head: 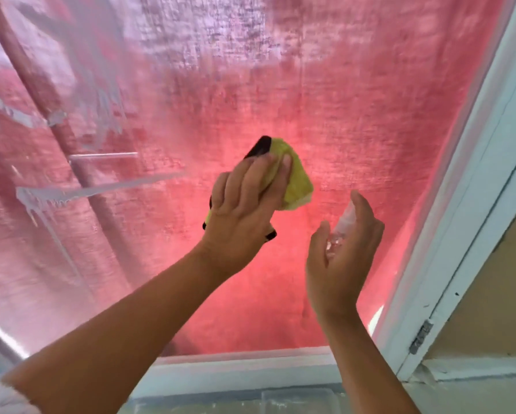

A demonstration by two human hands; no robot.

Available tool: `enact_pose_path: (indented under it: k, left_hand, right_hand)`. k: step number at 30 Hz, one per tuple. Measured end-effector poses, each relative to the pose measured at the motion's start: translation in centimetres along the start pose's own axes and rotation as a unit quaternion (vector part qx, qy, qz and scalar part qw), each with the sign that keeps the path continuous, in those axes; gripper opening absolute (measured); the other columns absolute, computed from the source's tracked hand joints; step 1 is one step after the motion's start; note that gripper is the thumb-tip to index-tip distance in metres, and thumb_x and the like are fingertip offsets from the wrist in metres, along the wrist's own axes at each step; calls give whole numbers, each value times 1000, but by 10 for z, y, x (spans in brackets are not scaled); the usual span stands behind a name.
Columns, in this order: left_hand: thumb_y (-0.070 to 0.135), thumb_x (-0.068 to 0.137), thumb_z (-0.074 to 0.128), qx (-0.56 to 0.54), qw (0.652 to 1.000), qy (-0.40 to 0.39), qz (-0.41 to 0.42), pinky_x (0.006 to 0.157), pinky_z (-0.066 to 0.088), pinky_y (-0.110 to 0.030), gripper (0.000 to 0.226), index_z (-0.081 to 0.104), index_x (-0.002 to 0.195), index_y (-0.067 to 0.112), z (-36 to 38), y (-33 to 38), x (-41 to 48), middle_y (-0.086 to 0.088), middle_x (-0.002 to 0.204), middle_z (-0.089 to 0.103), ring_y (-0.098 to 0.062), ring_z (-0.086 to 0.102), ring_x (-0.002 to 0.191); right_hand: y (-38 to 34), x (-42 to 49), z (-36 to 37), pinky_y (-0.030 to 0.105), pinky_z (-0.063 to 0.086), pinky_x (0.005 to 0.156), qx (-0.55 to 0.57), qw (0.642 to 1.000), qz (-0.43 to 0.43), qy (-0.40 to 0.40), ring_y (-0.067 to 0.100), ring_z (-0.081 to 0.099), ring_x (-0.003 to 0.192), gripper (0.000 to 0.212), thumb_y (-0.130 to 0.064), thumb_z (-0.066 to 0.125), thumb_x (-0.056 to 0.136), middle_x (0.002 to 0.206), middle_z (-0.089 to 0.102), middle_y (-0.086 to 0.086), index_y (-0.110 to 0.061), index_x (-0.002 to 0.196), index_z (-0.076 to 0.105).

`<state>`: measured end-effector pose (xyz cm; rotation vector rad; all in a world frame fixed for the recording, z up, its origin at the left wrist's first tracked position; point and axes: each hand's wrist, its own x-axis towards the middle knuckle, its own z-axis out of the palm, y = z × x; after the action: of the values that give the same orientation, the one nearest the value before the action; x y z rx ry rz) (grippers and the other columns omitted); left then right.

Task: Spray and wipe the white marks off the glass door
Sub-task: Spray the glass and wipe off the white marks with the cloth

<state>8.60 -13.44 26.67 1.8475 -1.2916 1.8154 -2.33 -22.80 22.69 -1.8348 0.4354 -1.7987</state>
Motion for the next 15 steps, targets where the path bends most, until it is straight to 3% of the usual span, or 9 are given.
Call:
enact_pose_path:
  k: [4, 7, 10, 12, 15]
  left_hand:
    - [6, 88, 28, 5, 1000, -14, 7, 103, 29, -38, 54, 42, 140, 13, 3, 1, -9, -7, 139, 33, -25, 37, 126]
    - [8, 95, 20, 20, 981, -99, 163, 104, 31, -38, 52, 30, 146, 11, 2, -16, -40, -5, 143, 35, -23, 39, 128]
    - [5, 98, 13, 39, 953, -137, 267, 104, 31, -37, 51, 32, 145, 13, -11, -49, -46, -3, 144, 35, -21, 39, 128]
    - [4, 97, 13, 35, 961, -118, 249, 103, 30, -37, 51, 36, 142, 15, -21, -64, -30, -3, 141, 36, -21, 39, 126]
    - [1, 90, 20, 31, 982, -66, 176, 97, 32, -37, 56, 36, 142, 13, -33, -81, 18, -6, 139, 35, -26, 39, 123]
  right_hand:
    - [-27, 26, 7, 0, 28, 88, 11, 999, -41, -1, -10, 38, 99, 47, 3, 52, 85, 111, 41, 4, 5, 131, 43]
    - [-44, 47, 9, -4, 25, 88, -15, 997, -75, -20, 10, 46, 95, 44, 1, 51, 85, 109, 47, 7, 7, 128, 47]
    - [-60, 63, 9, 0, 29, 75, -42, 995, -78, -54, 14, 43, 80, 45, 6, 56, 84, 103, 53, 16, 3, 128, 49]
    - [-68, 68, 8, 10, 30, 69, -52, 993, -78, -76, 13, 43, 79, 48, 5, 57, 84, 101, 53, 16, 0, 130, 48]
    - [-85, 71, 5, 12, 32, 64, -58, 992, -76, -86, 12, 43, 72, 49, 0, 56, 86, 100, 50, 11, -6, 134, 46]
